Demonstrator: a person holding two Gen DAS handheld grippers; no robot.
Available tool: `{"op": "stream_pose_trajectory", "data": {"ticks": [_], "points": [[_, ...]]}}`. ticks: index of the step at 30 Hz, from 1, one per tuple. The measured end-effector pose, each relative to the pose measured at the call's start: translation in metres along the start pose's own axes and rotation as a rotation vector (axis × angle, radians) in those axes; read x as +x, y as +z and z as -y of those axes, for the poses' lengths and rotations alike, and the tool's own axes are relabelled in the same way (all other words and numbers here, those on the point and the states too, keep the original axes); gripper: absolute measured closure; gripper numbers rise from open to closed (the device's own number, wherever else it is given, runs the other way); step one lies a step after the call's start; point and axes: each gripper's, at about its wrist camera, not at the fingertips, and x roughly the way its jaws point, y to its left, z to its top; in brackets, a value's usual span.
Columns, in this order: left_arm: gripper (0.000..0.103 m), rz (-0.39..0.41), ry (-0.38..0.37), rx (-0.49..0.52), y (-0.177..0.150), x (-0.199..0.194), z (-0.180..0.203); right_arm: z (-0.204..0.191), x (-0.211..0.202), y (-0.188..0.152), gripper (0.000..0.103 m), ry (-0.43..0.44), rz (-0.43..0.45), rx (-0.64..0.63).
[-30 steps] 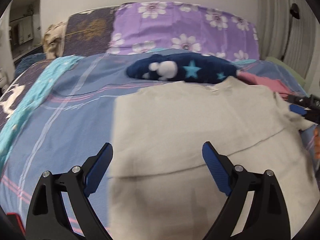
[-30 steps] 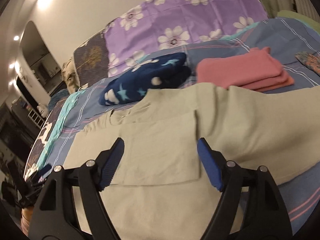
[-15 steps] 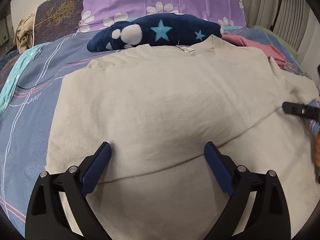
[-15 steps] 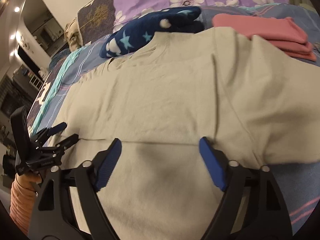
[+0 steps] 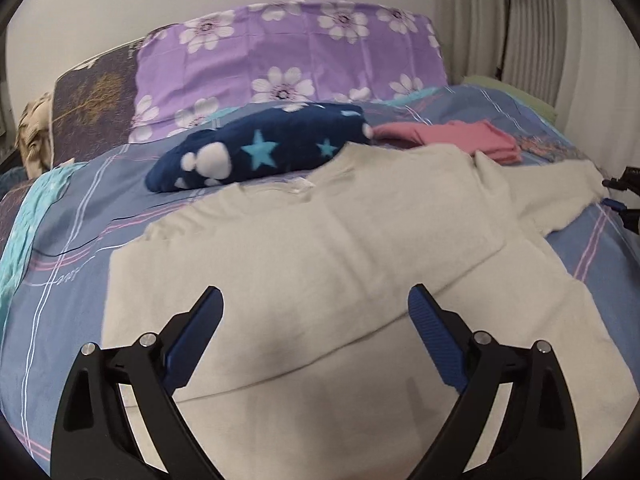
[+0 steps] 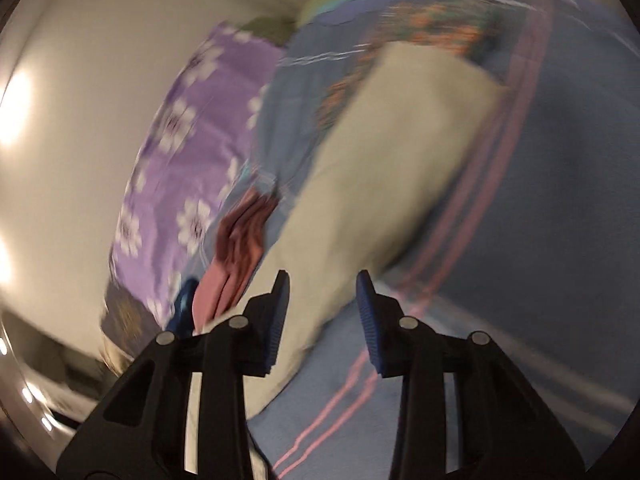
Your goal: Fold small clothes
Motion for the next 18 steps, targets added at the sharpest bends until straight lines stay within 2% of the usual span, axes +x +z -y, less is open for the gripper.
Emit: {"op": "stream_pose_trajectory", "data": {"ticks": [3, 10, 12, 13, 15, 18], "points": [[0.009, -0.03, -0.024, 0.014, -0.003, 0.011, 0.015, 0.023, 0.002, 0.012, 0.067, -0.005, 0.025, 0.071], [0.009, -0.065, -0.024, 0.009, -0.006, 0.02, 0.025, 0.04, 0.023, 0.041, 0.071, 0.085, 0.076, 0.181], [0.009, -0.072, -0.019, -0.006, -0.007, 0.021, 0.022, 0.044, 0.025, 0.043, 0.083, 0.069, 0.093, 0.226], [0.009, -0.075, -0.017, -0.013, -0.008, 0.021, 0.02, 0.044, 0.023, 0.046, 0.093, 0.056, 0.101, 0.23], [0.009, -0.078, -0.012, -0.029, -0.01, 0.021, 0.016, 0.025, 0.016, 0.038, 0.094, 0.093, 0.127, 0.178], [0.009, -0.077, -0.014, -0.07, -0.01, 0.022, 0.007, -0.036, 0.01, 0.017, 0.095, 0.197, 0.107, 0.008]]}}
